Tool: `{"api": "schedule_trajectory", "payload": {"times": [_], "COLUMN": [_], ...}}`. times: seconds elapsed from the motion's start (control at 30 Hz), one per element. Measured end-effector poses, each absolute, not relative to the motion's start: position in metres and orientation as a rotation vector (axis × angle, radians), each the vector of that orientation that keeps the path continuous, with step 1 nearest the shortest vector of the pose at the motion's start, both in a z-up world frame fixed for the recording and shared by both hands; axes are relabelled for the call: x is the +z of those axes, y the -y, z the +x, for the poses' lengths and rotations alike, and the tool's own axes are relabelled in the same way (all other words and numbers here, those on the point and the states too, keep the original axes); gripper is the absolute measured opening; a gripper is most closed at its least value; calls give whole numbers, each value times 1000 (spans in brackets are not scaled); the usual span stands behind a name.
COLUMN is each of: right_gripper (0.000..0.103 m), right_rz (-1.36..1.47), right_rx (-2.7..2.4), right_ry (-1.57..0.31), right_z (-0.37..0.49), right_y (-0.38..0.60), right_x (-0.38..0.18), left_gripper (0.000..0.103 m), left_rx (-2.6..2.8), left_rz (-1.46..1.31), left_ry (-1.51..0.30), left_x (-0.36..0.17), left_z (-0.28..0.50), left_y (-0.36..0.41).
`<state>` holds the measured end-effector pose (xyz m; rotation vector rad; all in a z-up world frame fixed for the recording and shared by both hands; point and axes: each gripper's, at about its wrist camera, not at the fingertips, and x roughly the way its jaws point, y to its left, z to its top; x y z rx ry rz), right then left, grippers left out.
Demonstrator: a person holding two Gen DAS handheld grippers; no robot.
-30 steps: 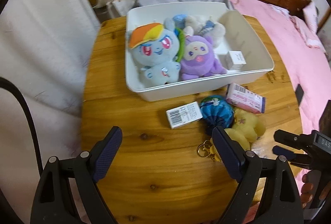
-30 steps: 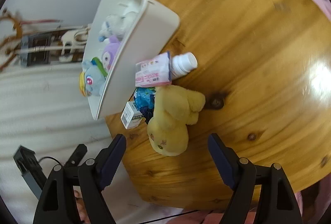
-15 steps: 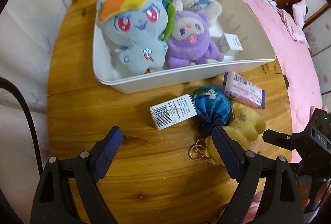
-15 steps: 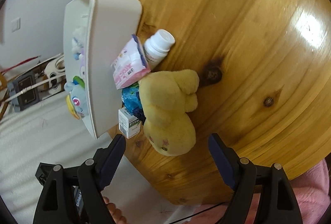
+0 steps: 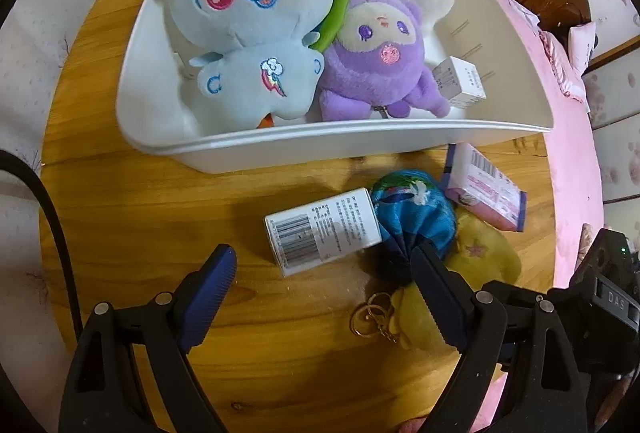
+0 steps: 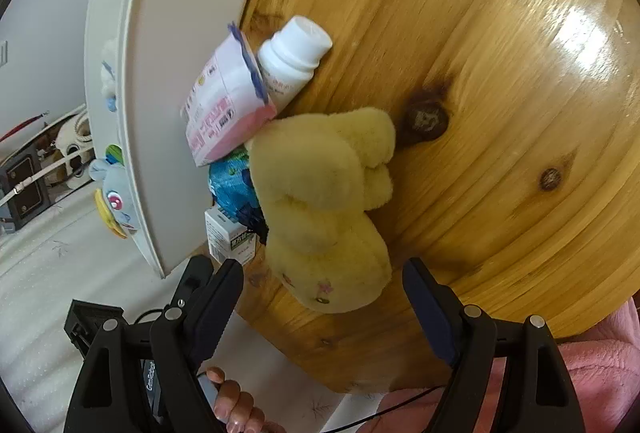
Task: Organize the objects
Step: 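Reach the right tool toward the yellow plush and pink tube, then grasp the yellow plush with the right tool while the left tool grasps the white barcode box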
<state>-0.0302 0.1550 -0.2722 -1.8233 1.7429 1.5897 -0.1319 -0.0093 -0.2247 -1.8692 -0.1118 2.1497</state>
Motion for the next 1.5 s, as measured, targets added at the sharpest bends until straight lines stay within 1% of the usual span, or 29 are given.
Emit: {"api": "schedule_trajectory", "payload": {"times": [0.1,0.37,0.43,0.5,0.57,0.83,0.87,0.93,1.0,1.07,1.13,1.5], "right_gripper": [82,82,79,67,64,60,59,58,58,57,57,57], "right_rz": [-1839,-1913,-1933,-1965,-1987,-2021,-2025,-2029,-2036,-2044,-2049,-2063], "right_rx": [1585,1618,1627,1631,1629,1671,1673,1677,1684,1688,1697,1760], "right_ry": [-1728,-1608,-1576,-1528,-1514,-1471,-1470,-1471,-1467,-1467,-1472,-1455], "right_z": [-35,-51,-54,-57,-59,-61,-61,-60,-59,-57,-55,-48], "right_y": [-151,-144,-142,-140,-139,-139,-139,-141,-142,-144,-147,-167], "right_x": [-274,-275,-275,-276,-279,-278,-278,-277,-276,-276,-274,-263], "left_gripper": [91,91,91,91,91,90,89,83,83,78,70,69], "left_rx": [2165,2133,2131,2141,2145,2155,2160,2165,2172,2180,2180,2210], "left_rz": [-1864,-1892,-1896,-1893,-1892,-1889,-1886,-1887,-1882,-1875,-1882,-1910], "left_ry": [119,133,134,132,136,134,137,145,147,139,139,158], "left_x": [-228,-238,-240,-241,-242,-244,-243,-241,-239,-237,-236,-234], "left_z": [-136,-147,-149,-149,-149,-145,-146,-145,-144,-144,-143,-137], "left_y": [11,11,11,11,12,17,18,19,20,18,19,25]}}
